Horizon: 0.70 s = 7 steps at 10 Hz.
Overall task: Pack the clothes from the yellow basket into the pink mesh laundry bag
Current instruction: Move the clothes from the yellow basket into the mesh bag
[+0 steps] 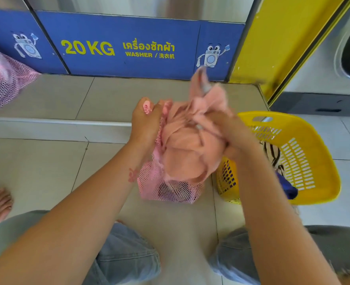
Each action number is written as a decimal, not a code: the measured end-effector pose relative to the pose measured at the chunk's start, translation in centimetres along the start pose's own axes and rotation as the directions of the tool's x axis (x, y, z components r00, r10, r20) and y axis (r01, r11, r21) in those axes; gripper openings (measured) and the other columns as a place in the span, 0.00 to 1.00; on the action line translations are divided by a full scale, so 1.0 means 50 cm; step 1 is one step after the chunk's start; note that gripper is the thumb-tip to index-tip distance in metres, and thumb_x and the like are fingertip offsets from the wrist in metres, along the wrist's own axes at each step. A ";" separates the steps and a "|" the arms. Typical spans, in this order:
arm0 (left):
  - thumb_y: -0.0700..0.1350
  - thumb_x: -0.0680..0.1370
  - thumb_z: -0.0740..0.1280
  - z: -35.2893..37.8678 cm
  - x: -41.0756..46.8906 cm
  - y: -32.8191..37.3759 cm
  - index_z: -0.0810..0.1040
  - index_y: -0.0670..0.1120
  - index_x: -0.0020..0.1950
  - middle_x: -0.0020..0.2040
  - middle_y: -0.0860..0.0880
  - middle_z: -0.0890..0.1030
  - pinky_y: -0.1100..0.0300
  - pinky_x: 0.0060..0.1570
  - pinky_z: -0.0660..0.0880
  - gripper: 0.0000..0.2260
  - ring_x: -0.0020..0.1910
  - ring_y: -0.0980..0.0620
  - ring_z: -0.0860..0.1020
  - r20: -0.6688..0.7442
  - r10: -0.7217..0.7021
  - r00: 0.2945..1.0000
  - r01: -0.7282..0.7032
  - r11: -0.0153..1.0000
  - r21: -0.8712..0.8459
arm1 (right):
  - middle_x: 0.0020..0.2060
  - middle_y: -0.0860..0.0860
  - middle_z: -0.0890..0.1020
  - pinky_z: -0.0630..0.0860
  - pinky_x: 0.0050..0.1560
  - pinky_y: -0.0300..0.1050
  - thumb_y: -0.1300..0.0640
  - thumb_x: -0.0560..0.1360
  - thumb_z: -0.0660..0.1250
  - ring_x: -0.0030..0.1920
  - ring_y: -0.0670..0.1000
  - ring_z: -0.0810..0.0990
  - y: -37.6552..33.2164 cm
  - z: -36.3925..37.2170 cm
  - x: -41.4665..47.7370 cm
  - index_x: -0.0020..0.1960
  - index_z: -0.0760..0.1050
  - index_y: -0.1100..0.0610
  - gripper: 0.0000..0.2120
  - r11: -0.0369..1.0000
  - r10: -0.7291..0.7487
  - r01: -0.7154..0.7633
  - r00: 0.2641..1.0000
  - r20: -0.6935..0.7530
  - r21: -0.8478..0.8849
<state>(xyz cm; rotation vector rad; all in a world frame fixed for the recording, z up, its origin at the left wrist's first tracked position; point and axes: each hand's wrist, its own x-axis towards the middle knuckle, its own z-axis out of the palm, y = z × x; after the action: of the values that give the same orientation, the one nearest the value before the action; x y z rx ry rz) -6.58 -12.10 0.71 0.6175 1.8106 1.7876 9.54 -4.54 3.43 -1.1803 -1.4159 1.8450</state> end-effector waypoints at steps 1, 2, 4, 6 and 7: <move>0.43 0.79 0.66 0.016 -0.015 0.000 0.60 0.51 0.35 0.29 0.53 0.72 0.61 0.34 0.71 0.18 0.36 0.58 0.77 0.105 0.000 0.994 0.004 0.999 -0.037 | 0.49 0.56 0.84 0.81 0.43 0.49 0.62 0.70 0.70 0.49 0.58 0.83 0.122 0.063 0.039 0.53 0.77 0.55 0.12 0.968 0.119 -0.122 0.993 -0.028 -0.221; 0.46 0.79 0.66 0.011 -0.014 -0.008 0.61 0.52 0.34 0.37 0.45 0.70 0.53 0.37 0.69 0.18 0.47 0.51 0.72 0.187 -0.008 0.982 0.012 1.000 -0.021 | 0.49 0.54 0.80 0.78 0.46 0.50 0.58 0.73 0.65 0.49 0.56 0.80 0.229 0.084 0.059 0.56 0.68 0.56 0.12 0.773 0.202 -0.184 0.979 -0.040 -0.607; 0.47 0.79 0.66 -0.019 -0.005 -0.028 0.60 0.51 0.34 0.27 0.57 0.60 0.63 0.28 0.61 0.19 0.30 0.56 0.63 0.180 0.059 0.982 -0.085 0.986 0.140 | 0.49 0.60 0.80 0.73 0.45 0.49 0.57 0.73 0.64 0.51 0.63 0.80 0.259 0.048 0.097 0.54 0.66 0.58 0.13 0.815 0.037 -0.278 0.900 -0.433 -0.508; 0.49 0.79 0.66 -0.003 -0.014 -0.034 0.61 0.51 0.35 0.26 0.57 0.62 0.69 0.27 0.62 0.18 0.25 0.60 0.61 0.205 0.033 0.978 -0.083 0.967 0.240 | 0.47 0.52 0.79 0.73 0.38 0.45 0.54 0.72 0.65 0.46 0.53 0.79 0.217 0.102 0.108 0.57 0.68 0.57 0.16 0.914 0.129 -0.219 0.955 -0.268 -0.341; 0.50 0.79 0.65 0.024 -0.028 -0.025 0.61 0.52 0.35 0.32 0.58 0.78 0.66 0.33 0.70 0.17 0.29 0.55 0.72 0.290 -0.040 0.956 -0.009 0.986 0.166 | 0.40 0.51 0.80 0.77 0.32 0.41 0.62 0.72 0.66 0.36 0.46 0.81 0.244 0.142 0.082 0.47 0.72 0.53 0.06 0.950 0.273 -0.292 0.948 -0.163 -0.107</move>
<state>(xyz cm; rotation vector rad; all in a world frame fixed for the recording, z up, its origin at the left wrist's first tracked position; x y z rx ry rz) -4.69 -12.13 -0.45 0.8801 1.7614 1.4548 2.58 -8.46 -8.92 -1.6244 -1.3572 1.8271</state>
